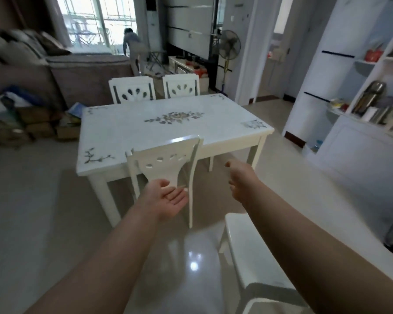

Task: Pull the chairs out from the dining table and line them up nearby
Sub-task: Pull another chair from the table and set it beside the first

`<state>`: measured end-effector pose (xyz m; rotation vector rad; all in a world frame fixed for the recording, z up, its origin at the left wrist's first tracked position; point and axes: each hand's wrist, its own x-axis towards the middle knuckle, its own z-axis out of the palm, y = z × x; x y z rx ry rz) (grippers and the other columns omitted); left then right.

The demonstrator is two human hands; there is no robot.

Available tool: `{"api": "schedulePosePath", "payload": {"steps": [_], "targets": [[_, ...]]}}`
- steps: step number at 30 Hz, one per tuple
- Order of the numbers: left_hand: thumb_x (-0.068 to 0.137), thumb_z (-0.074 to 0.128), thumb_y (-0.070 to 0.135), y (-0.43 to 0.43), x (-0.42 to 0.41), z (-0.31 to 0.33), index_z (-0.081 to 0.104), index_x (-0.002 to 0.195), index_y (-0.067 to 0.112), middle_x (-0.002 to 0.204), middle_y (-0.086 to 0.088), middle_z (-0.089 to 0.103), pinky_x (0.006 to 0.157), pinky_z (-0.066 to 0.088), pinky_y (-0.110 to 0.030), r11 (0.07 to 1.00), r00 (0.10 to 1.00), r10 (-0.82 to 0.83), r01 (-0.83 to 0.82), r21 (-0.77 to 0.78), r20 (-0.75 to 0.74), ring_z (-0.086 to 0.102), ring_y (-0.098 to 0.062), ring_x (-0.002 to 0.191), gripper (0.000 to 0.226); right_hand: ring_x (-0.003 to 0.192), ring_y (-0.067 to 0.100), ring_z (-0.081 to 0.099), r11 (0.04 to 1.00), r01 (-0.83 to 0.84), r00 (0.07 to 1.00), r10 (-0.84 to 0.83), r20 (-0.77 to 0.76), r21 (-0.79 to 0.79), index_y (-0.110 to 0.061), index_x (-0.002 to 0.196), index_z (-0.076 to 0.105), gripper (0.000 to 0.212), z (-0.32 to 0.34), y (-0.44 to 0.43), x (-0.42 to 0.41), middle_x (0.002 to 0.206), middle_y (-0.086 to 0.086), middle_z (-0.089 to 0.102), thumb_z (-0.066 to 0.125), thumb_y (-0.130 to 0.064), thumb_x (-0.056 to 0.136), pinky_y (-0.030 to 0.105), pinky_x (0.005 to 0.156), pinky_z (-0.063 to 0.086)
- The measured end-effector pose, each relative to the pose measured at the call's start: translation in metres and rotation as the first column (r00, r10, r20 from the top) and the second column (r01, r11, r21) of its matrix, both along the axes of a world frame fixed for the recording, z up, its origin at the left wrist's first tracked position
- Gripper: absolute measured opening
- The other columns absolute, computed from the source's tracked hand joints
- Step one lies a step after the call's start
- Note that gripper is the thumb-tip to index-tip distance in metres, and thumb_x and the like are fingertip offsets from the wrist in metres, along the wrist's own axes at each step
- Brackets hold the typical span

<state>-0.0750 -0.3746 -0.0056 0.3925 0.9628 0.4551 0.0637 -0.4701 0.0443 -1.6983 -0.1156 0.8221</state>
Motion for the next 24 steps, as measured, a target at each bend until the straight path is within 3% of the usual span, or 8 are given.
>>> {"api": "schedulePosePath", "payload": {"steps": [2, 3, 5, 6, 11, 15, 19, 24], "targets": [[0.096, 0.038, 0.014, 0.017, -0.009, -0.001, 0.035, 0.141, -0.006, 0.137, -0.023, 0.05, 0.107, 0.037, -0.044, 0.999, 0.999, 0.054, -0.054, 0.0, 0.002, 0.047, -0.035, 0.129, 0.049, 0.077, 0.025, 0.052, 0.999, -0.052, 0.998, 0.052, -0.026, 0.001, -0.005, 0.101, 0.057, 0.018, -0.002, 0.021, -0.004, 0.083, 0.012, 0.052, 0.047, -0.019, 0.095, 0.034, 0.069, 0.049], [0.096, 0.039, 0.014, 0.024, -0.011, -0.003, 0.035, 0.141, -0.005, 0.137, -0.023, 0.05, 0.106, 0.037, -0.045, 0.997, 0.997, 0.077, -0.077, 0.002, -0.004, 0.047, -0.035, 0.129, 0.049, 0.077, 0.024, 0.053, 0.999, -0.044, 0.998, 0.044, -0.044, 0.011, -0.004, 0.099, 0.058, 0.018, -0.005, 0.03, -0.003, 0.08, 0.012, 0.052, 0.047, -0.018, 0.095, 0.035, 0.071, 0.051], [0.095, 0.042, 0.014, 0.037, -0.014, -0.01, 0.037, 0.141, -0.005, 0.136, -0.022, 0.052, 0.105, 0.039, -0.045, 0.994, 0.993, 0.114, -0.114, 0.003, -0.01, 0.049, -0.035, 0.128, 0.049, 0.105, 0.031, 0.058, 0.997, -0.071, 0.995, 0.071, -0.072, 0.002, 0.002, 0.112, 0.057, 0.026, -0.008, 0.047, -0.001, 0.105, 0.018, 0.06, 0.046, -0.015, 0.096, 0.04, 0.096, 0.047], [0.095, 0.043, 0.014, 0.045, -0.014, -0.012, 0.038, 0.14, -0.005, 0.135, -0.022, 0.052, 0.104, 0.04, -0.044, 0.991, 0.99, 0.137, -0.137, 0.003, -0.015, 0.049, -0.034, 0.127, 0.049, 0.115, 0.033, 0.055, 0.996, -0.089, 0.992, 0.089, -0.085, 0.013, 0.003, 0.119, 0.055, 0.03, -0.01, 0.059, 0.0, 0.114, 0.019, 0.06, 0.045, -0.014, 0.097, 0.039, 0.101, 0.043], [0.094, 0.045, 0.015, 0.09, 0.007, -0.019, 0.034, 0.141, -0.006, 0.138, -0.02, 0.05, 0.107, 0.037, -0.043, 0.971, 0.971, 0.237, -0.237, -0.001, -0.018, 0.047, -0.032, 0.129, 0.052, 0.124, 0.034, 0.05, 0.99, -0.137, 0.976, 0.139, -0.17, 0.024, -0.001, 0.132, 0.047, 0.037, -0.022, 0.123, 0.033, 0.128, 0.017, 0.054, 0.045, -0.013, 0.097, 0.039, 0.101, 0.042], [0.096, 0.044, 0.016, 0.12, 0.019, -0.019, 0.03, 0.142, -0.007, 0.143, -0.023, 0.044, 0.109, 0.035, -0.041, 0.94, 0.94, 0.341, -0.341, -0.033, 0.022, 0.043, -0.033, 0.133, 0.054, 0.11, 0.034, 0.06, 0.987, -0.16, 0.966, 0.16, -0.203, 0.019, -0.002, 0.121, 0.055, 0.037, -0.045, 0.167, 0.064, 0.119, 0.017, 0.062, 0.049, -0.019, 0.089, 0.036, 0.082, 0.048], [0.097, 0.045, 0.018, 0.158, 0.045, -0.029, 0.025, 0.144, -0.007, 0.145, -0.025, 0.04, 0.113, 0.033, -0.042, 0.894, 0.895, 0.445, -0.443, -0.064, 0.033, 0.042, -0.035, 0.134, 0.057, 0.112, 0.033, 0.053, 0.983, -0.185, 0.962, 0.181, -0.206, 0.002, -0.003, 0.126, 0.047, 0.043, -0.07, 0.221, 0.104, 0.126, 0.018, 0.052, 0.051, -0.021, 0.087, 0.039, 0.095, 0.044], [0.096, 0.046, 0.021, 0.191, 0.059, -0.044, 0.025, 0.144, -0.008, 0.147, -0.024, 0.038, 0.113, 0.032, -0.042, 0.878, 0.881, 0.473, -0.472, -0.082, -0.016, 0.04, -0.035, 0.136, 0.059, 0.12, 0.033, 0.052, 0.983, -0.176, 0.957, 0.16, -0.242, -0.046, -0.002, 0.121, 0.049, 0.033, -0.085, 0.258, 0.123, 0.133, 0.017, 0.051, 0.048, -0.014, 0.09, 0.04, 0.104, 0.042]]}}
